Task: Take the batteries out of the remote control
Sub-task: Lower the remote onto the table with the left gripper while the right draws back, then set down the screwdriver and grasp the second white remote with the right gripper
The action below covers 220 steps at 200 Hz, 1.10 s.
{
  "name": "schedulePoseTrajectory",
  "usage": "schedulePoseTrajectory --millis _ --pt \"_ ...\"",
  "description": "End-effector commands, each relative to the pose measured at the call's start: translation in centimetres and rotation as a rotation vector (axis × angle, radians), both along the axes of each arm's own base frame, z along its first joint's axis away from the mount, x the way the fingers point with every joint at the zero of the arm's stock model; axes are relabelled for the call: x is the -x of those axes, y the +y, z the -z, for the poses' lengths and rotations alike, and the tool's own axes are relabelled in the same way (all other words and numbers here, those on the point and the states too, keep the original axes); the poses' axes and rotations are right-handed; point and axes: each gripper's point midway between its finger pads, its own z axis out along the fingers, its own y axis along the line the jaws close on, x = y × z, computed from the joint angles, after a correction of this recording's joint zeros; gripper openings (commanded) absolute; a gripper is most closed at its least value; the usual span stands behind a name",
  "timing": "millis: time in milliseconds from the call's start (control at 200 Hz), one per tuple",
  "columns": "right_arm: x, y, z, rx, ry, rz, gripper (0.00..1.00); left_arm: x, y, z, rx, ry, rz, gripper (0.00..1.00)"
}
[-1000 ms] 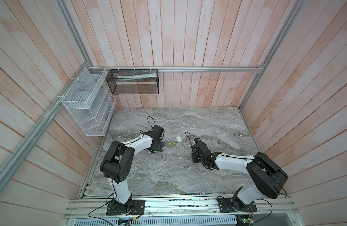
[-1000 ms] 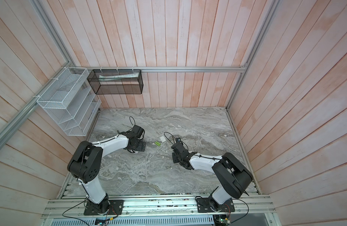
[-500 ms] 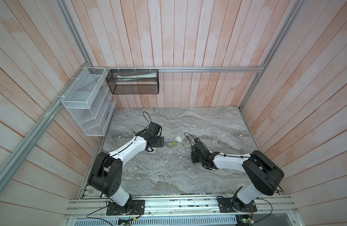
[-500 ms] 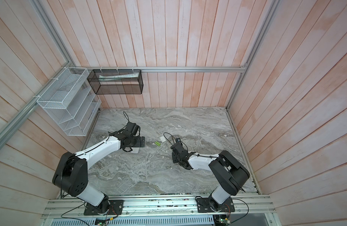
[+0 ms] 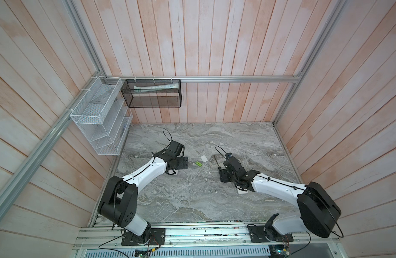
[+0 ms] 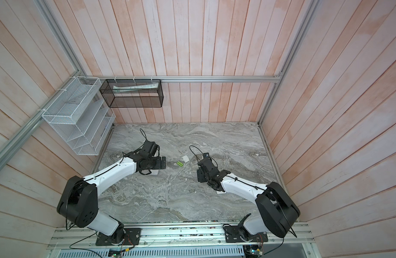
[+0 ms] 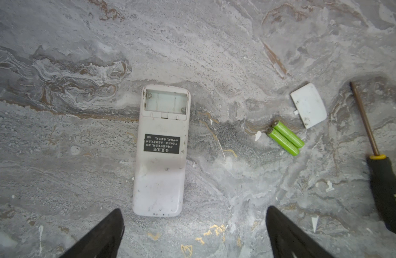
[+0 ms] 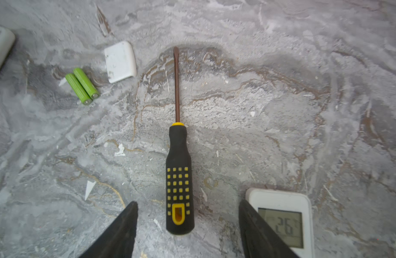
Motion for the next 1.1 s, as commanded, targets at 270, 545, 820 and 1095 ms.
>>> schedulePoseTrajectory --millis 270,545,820,1095 --pt "2.1 -8.3 0.7 0.042 0.113 0.194 0.89 1.5 -3.7 -1.0 0.1 -0.025 0.077 1.0" --pt "3.8 -8.4 3.1 -0.012 0.183 0.186 0.95 1.9 -5.7 -1.4 0.179 -0.041 0.117 1.0" --pt "5.0 -8.1 5.8 -0.021 0.263 0.188 0.91 2.0 -6.2 -1.5 0.208 -0.053 0.125 1.0" --pt "5.6 -8.5 7.0 -0.016 0.281 0.214 0.75 2.0 -5.9 -1.5 0.197 -0.061 0.123 1.0"
